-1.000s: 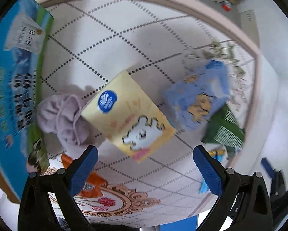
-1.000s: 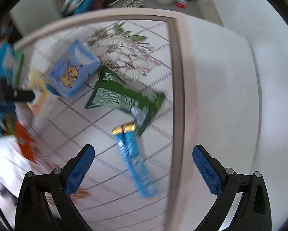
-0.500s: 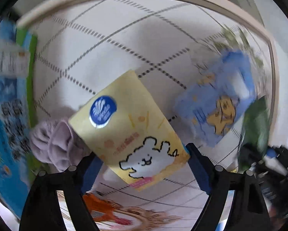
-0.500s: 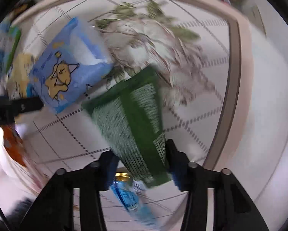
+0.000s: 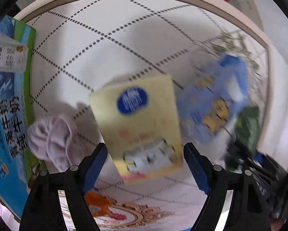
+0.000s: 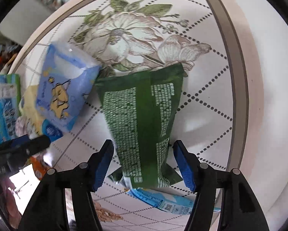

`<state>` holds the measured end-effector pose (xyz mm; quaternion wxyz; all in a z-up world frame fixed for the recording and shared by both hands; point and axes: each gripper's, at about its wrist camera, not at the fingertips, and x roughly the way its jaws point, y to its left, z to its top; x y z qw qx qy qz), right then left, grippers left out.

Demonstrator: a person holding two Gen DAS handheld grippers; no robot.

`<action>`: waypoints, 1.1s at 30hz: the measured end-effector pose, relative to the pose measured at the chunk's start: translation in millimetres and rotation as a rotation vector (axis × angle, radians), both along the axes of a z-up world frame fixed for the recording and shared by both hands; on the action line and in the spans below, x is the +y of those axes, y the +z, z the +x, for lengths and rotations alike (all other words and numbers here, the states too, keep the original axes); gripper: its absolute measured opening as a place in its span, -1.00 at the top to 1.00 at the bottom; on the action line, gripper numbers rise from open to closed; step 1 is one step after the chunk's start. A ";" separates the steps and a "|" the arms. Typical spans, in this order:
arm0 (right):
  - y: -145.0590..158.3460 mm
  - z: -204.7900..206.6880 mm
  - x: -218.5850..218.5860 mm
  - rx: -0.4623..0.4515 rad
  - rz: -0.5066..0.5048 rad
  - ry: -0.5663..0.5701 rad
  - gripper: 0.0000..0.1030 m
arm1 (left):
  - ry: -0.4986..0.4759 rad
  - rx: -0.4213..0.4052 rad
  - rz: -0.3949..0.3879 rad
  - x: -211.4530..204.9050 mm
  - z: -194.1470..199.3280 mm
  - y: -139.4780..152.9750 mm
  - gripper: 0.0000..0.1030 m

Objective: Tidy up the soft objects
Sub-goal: 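Carry the tissue pack and green bag into the box and release both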

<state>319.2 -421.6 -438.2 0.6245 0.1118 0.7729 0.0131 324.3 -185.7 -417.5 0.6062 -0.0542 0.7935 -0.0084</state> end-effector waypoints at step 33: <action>128.3 -87.7 99.5 -0.245 0.144 -0.104 0.35 | -0.184 -0.436 -0.014 59.8 -93.0 187.4 -0.17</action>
